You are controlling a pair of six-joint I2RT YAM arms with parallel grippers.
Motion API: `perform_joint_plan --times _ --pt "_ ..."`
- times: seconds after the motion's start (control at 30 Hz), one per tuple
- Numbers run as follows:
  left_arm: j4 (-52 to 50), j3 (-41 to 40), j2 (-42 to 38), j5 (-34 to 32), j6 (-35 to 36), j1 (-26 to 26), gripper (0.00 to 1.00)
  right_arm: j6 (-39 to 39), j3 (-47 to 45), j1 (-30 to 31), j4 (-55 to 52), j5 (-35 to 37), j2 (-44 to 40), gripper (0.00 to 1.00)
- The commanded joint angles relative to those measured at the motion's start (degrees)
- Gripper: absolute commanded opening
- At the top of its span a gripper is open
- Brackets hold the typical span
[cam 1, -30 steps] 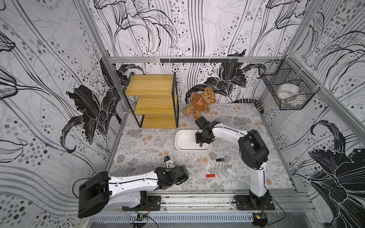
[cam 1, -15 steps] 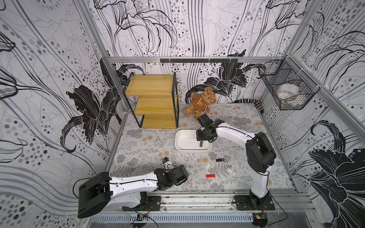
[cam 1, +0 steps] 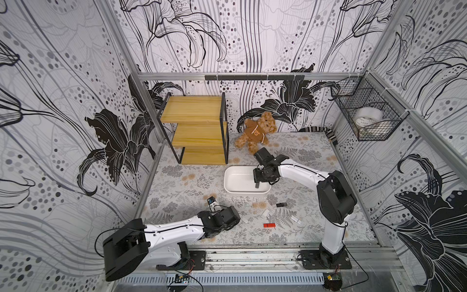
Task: Put the usb flash drive into the storage box
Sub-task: Pick up the USB flash from the center of the board.
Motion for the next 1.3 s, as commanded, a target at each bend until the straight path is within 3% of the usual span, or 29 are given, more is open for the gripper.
perform_joint_plan --times 0.0,0.27,0.4,0.77,0.97,1.27 --pt "-3.1 -1.5 -1.1 2.7 0.4 -0.1 0.98 -0.6 -0.5 0.2 -1.5 1.4 -2.3 0.61" --pt "-3.7 -1.3 -3.1 3.7 -2.0 -3.3 0.98 -0.7 -0.3 0.2 -0.9 1.1 -1.5 0.61" --pt "2.2 -0.8 -0.3 4.2 -2.4 -3.3 0.98 -0.6 0.0 0.2 -1.0 0.7 -1.1 0.62" --pt "2.2 1.1 7.4 4.6 3.0 -0.6 1.0 -0.6 -3.2 0.3 -1.8 1.9 -4.2 0.62" --pt "-3.1 4.0 7.7 5.8 8.2 -0.6 0.79 -0.4 -3.9 0.2 -1.8 2.0 -4.7 0.62" --pt "-9.7 6.1 6.7 8.1 13.0 -0.5 0.71 -0.4 -3.8 0.2 -1.4 1.8 -4.4 0.62"
